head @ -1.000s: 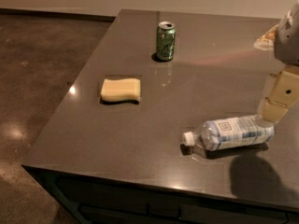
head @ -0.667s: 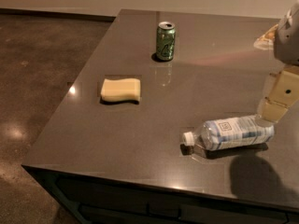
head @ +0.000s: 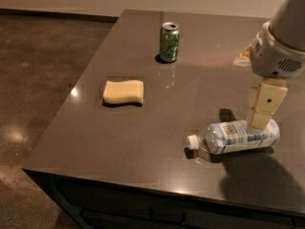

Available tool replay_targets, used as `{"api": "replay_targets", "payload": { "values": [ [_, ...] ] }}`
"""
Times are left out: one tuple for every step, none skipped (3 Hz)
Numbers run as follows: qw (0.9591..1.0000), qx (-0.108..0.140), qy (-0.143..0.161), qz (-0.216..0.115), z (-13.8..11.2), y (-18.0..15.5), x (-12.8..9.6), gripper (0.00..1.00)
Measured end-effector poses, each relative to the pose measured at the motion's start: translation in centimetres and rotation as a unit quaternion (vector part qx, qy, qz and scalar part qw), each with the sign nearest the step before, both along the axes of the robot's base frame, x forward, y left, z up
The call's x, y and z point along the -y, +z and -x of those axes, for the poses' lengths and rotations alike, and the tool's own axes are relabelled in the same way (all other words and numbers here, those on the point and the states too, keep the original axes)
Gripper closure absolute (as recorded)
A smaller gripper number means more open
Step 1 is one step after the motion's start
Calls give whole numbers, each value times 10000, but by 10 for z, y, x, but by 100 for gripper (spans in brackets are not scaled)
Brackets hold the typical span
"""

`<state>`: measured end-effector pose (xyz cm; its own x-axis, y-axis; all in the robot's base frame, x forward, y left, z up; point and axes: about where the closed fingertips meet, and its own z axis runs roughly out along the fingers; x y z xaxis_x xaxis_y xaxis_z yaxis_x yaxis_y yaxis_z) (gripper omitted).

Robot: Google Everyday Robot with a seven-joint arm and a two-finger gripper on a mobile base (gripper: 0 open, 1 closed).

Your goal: Move blue plastic bottle near sponge

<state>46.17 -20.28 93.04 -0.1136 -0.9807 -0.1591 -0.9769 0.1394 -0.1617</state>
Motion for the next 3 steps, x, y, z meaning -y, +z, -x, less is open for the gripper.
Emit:
{"api": "replay_targets", "payload": {
  "values": [
    [9981,-193,580,123,6,-26,-2,0],
    [9944,-283,1003,177,11,-44,2,0],
    [9907,-336,1305,173,15,-58,7,0]
  ]
}}
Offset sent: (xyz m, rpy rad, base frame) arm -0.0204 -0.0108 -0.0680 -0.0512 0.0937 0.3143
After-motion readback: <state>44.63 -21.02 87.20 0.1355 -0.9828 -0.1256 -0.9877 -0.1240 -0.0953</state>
